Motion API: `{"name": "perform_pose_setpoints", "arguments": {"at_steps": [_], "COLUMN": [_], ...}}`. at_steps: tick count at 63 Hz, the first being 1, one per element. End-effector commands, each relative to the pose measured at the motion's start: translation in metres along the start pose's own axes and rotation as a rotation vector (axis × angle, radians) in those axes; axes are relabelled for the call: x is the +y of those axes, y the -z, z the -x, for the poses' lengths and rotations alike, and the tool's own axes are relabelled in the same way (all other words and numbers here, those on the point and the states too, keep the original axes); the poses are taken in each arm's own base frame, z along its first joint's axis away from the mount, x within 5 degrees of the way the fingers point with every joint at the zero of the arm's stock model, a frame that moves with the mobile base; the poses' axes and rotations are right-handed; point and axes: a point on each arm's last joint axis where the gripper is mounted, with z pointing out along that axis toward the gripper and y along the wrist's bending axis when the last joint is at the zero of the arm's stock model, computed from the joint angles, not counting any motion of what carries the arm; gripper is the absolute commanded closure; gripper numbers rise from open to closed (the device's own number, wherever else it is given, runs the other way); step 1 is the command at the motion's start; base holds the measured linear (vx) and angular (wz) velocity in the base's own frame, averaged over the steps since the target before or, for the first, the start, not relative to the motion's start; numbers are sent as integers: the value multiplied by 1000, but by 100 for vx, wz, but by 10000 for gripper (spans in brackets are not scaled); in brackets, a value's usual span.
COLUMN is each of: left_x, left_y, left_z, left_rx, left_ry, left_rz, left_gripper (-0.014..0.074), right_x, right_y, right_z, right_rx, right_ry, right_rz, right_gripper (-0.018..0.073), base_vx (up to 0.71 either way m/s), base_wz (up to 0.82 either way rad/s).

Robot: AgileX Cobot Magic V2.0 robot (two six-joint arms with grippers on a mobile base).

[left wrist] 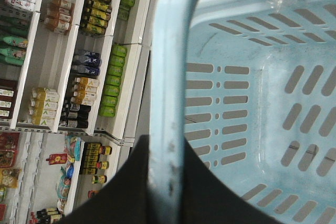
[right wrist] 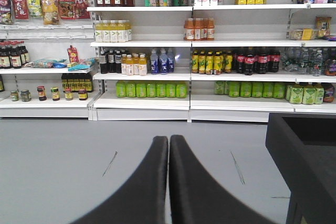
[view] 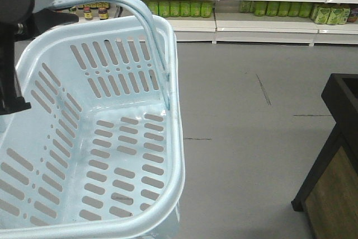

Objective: Pick three apples into basket with both arms

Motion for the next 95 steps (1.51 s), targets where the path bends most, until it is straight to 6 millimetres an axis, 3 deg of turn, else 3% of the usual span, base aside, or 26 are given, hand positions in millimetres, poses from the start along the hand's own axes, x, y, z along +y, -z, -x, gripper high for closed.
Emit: {"name": "perform_pose_setpoints", "arguments": {"at_steps": [1, 95], "left_x": [14, 13], "left_y": [16, 15], "left_z": [4, 4], "left_rx": [-82, -80], "left_ry": [19, 18], "left_rz": [108, 106], "left_gripper": [603, 603], "right_x": [0, 0], "right_y": [0, 0], "right_z": [3, 3], "right_rx": [-68, -68], "right_ry": [7, 7], "right_rz": [-5, -5], "right_gripper": [568, 568], "base_vx": [13, 10], "base_wz": [4, -1]}}
